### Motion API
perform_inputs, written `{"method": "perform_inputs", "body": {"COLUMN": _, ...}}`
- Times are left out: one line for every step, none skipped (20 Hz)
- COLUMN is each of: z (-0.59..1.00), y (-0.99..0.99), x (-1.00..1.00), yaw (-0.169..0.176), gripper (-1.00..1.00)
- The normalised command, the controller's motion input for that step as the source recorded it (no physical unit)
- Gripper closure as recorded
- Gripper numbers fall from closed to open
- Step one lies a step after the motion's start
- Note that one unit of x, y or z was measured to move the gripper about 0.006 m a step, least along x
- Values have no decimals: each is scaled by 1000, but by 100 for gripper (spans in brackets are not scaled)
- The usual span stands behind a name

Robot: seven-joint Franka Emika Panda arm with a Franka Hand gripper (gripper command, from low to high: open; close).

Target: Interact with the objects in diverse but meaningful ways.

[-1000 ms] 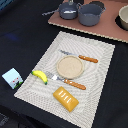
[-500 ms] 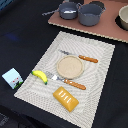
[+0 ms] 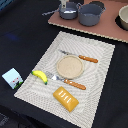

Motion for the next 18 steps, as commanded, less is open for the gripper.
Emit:
{"method": "perform_inputs", "body": {"z": -86, "y": -963, "x": 0, "yaw": 0, "gripper": -100}}
{"method": "perform_inputs", "body": {"z": -86, "y": -969, "x": 0, "yaw": 0, "gripper": -100}}
{"method": "perform_inputs", "body": {"z": -80, "y": -971, "x": 0, "yaw": 0, "gripper": -100}}
{"method": "perform_inputs", "body": {"z": -77, "y": -971, "x": 0, "yaw": 0, "gripper": -100}}
{"method": "perform_inputs", "body": {"z": -74, "y": -971, "x": 0, "yaw": 0, "gripper": -100}}
{"method": "perform_inputs", "body": {"z": -94, "y": -960, "x": 0, "yaw": 0, "gripper": -100}}
{"method": "perform_inputs", "body": {"z": -103, "y": -969, "x": 0, "yaw": 0, "gripper": -100}}
{"method": "perform_inputs", "body": {"z": -109, "y": -974, "x": 0, "yaw": 0, "gripper": -100}}
{"method": "perform_inputs", "body": {"z": -129, "y": -966, "x": 0, "yaw": 0, "gripper": -100}}
{"method": "perform_inputs", "body": {"z": -160, "y": -957, "x": 0, "yaw": 0, "gripper": -100}}
{"method": "perform_inputs", "body": {"z": -186, "y": -946, "x": 60, "yaw": 0, "gripper": -100}}
{"method": "perform_inputs", "body": {"z": -223, "y": -931, "x": 117, "yaw": 0, "gripper": -100}}
{"method": "perform_inputs", "body": {"z": -243, "y": -926, "x": 140, "yaw": 0, "gripper": -100}}
{"method": "perform_inputs", "body": {"z": -249, "y": -929, "x": 143, "yaw": 0, "gripper": -100}}
{"method": "perform_inputs", "body": {"z": -249, "y": -926, "x": 143, "yaw": 0, "gripper": -100}}
{"method": "perform_inputs", "body": {"z": -246, "y": -929, "x": 154, "yaw": 0, "gripper": -100}}
{"method": "perform_inputs", "body": {"z": -237, "y": -931, "x": 154, "yaw": 0, "gripper": -100}}
{"method": "perform_inputs", "body": {"z": -226, "y": -929, "x": 157, "yaw": 0, "gripper": -100}}
